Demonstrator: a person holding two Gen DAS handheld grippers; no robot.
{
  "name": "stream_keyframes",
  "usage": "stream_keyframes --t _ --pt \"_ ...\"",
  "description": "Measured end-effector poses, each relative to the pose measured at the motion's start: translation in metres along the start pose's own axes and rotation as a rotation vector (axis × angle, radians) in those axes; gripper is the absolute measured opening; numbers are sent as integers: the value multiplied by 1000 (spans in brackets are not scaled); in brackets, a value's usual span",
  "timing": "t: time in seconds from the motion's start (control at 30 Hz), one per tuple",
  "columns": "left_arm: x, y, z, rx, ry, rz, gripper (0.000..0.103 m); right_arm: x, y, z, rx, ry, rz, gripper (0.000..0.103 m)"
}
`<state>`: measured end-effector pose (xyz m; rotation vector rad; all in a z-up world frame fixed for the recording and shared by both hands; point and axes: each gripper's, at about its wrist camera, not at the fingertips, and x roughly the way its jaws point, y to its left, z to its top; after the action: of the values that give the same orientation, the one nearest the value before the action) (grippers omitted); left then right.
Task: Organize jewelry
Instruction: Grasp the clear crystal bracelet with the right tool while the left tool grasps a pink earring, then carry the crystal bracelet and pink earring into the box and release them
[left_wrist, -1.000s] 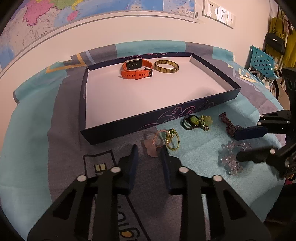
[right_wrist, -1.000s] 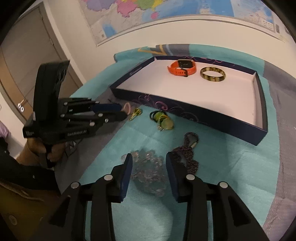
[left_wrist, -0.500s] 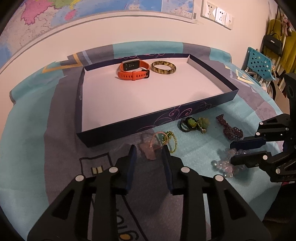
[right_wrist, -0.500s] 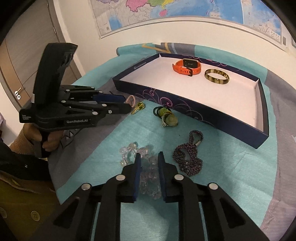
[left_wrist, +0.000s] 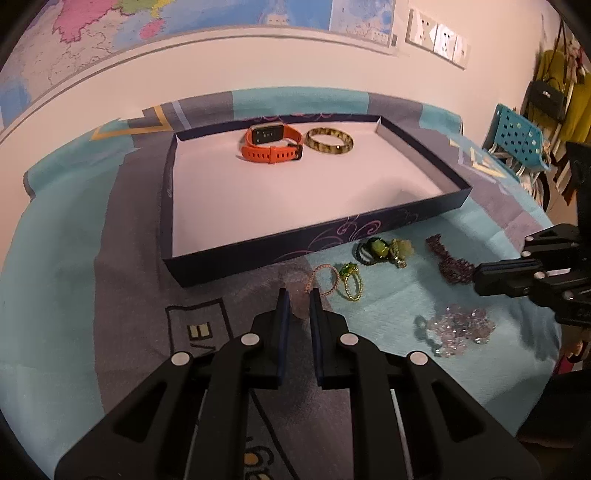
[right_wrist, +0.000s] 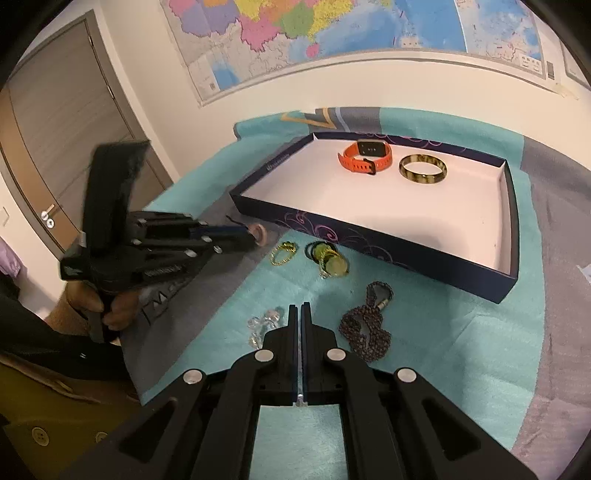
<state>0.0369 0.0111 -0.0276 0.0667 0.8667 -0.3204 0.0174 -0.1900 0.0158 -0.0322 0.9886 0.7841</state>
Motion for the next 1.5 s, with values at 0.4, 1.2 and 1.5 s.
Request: stream_keyframes --t 0.4,1.2,1.5 --pt "-8 3 -1 -31 -18 -25 12 16 20 -20 -132 88 -85 21" --pt "-23 6 46 -42 -109 -51 12 -31 -4 51 -82 -145 -71 21" --pt "4 14 77 -54 -91 -35 12 -13 -43 98 -50 -173 -102 20"
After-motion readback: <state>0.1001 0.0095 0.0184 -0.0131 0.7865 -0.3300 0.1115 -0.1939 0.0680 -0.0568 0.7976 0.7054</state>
